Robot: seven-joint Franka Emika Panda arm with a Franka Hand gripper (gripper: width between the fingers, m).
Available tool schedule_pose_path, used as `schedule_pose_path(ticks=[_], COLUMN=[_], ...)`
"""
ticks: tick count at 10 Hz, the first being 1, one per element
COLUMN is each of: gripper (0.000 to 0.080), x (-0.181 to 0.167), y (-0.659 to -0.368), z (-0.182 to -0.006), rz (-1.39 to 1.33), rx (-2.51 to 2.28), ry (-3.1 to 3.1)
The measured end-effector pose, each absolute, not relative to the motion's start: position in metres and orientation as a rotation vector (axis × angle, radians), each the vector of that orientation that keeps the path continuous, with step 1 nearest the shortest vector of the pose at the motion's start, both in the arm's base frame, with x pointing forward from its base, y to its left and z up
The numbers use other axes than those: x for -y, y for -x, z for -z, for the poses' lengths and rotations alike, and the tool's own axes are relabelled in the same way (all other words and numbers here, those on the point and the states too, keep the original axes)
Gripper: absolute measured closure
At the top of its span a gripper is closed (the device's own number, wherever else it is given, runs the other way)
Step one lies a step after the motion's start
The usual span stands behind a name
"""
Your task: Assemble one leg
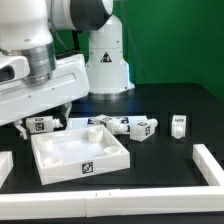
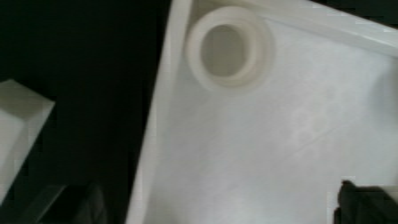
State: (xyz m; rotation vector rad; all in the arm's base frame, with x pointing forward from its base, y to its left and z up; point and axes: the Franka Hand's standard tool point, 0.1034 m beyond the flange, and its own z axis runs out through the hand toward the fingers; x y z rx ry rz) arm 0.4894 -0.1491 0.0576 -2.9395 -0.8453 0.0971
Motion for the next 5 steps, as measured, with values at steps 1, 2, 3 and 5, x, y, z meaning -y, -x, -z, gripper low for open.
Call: schedule_pose_path(ticks=[1, 2, 3, 5], gripper=[0.0150, 0.0150, 0.0150, 0.0150], x=[0.153, 0.157, 0.165, 0.167], y=[-0.500, -0.504, -0.506, -0.507], z=[-0.060, -0.058, -0.052, -0.050], rz=[-0.019, 0.043, 0.071, 0.041], rx=[0.799, 0.710, 0.690, 0.683], ry=[2.996, 3.041, 3.057, 3.043])
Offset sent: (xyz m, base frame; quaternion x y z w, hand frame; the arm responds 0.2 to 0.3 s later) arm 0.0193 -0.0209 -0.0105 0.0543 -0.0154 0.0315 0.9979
